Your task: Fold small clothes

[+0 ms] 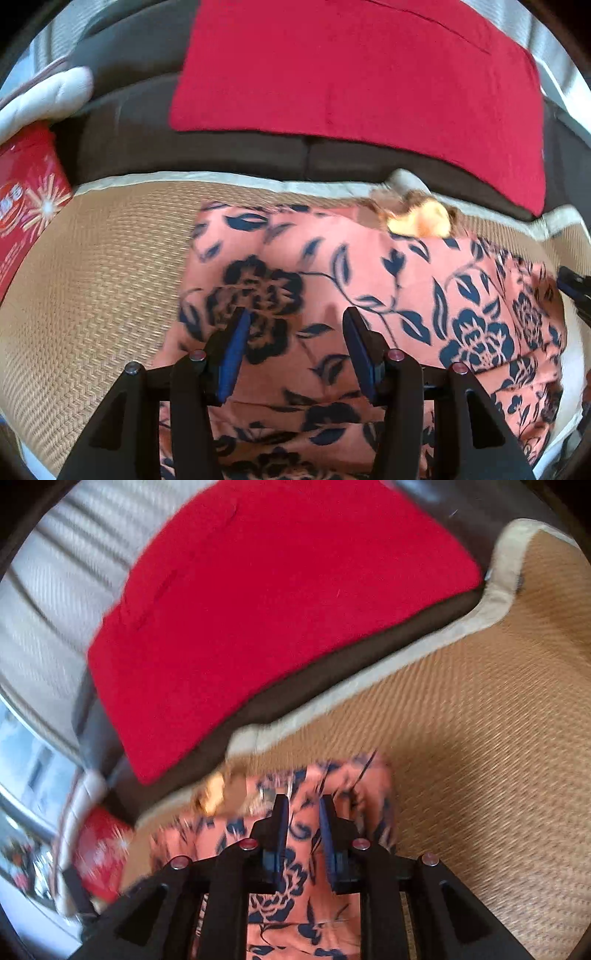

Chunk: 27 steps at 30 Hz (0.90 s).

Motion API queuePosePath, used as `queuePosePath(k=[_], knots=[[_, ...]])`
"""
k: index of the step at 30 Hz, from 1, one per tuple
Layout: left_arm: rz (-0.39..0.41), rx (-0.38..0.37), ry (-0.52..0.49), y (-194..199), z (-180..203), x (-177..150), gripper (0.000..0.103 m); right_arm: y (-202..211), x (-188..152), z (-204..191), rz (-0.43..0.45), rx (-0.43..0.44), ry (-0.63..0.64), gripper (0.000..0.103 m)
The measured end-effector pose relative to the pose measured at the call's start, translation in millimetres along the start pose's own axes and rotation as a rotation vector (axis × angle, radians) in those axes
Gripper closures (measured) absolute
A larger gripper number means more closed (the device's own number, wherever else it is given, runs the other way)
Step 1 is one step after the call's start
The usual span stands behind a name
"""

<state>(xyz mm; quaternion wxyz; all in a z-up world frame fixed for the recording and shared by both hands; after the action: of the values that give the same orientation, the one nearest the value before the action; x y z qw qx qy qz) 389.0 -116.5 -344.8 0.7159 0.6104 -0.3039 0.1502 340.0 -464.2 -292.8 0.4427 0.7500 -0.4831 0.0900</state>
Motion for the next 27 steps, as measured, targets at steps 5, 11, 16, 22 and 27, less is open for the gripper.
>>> queuePosePath(k=[5,11,16,22,27], knots=[[-0.076,0.053,-0.084,-22,16,-15,0.047,-38,-24,4,-0.130,-0.098,0.026,0.082],[-0.002,-0.024,-0.016,-1,12,-1,0.045,-17,-44,-68,-0.112,0.085,0.182,0.082],[-0.101,0.104,-0.064,-26,-1,-17,0.043,-47,-115,-126,-0.293,0.156,0.352,0.081],[-0.068,0.036,0.021,-15,-17,-9,0.043,-49,-126,-138,-0.312,0.145,0.387,0.081],[-0.046,0.054,0.076,-21,-41,10,0.043,-54,-83,-131,-0.142,0.148,0.265,0.081]])
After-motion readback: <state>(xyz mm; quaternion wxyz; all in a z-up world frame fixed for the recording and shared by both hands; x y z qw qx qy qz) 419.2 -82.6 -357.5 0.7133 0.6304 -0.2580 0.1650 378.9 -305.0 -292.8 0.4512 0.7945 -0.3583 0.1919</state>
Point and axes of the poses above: each gripper's, at about its wrist camera, not at the fingertips, and y roughly against the way its jaws point, z to its right, x to its top, the point moved 8 cm from there along -y, roughly the way its jaws point, and after that the axes turned 3 degrees about z, right-handed, at the moved point
